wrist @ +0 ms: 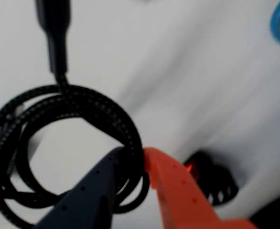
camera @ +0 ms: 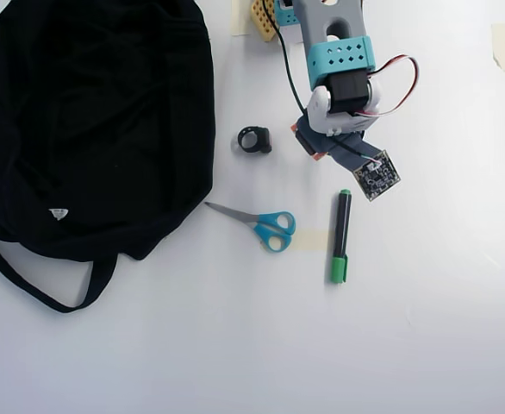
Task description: Put the cable into the black bag
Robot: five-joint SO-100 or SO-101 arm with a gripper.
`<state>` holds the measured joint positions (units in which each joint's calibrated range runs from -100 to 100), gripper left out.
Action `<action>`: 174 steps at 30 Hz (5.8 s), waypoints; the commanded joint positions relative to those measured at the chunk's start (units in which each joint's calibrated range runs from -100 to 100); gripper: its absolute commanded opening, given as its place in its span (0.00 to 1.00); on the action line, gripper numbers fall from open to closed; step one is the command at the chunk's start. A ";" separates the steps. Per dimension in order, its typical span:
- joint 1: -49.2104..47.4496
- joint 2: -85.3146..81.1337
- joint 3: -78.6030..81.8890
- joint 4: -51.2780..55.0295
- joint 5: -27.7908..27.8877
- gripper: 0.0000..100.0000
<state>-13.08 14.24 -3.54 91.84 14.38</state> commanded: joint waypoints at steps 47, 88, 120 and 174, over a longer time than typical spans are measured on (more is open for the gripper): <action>38.73 -50.67 32.83 -15.36 -14.17 0.02; 31.10 -37.14 25.91 -18.54 -17.27 0.02; 12.93 -108.35 103.27 -22.33 -16.90 0.02; 6.80 -113.49 102.91 -19.32 -17.06 0.02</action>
<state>-6.02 -98.51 98.19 70.20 -2.81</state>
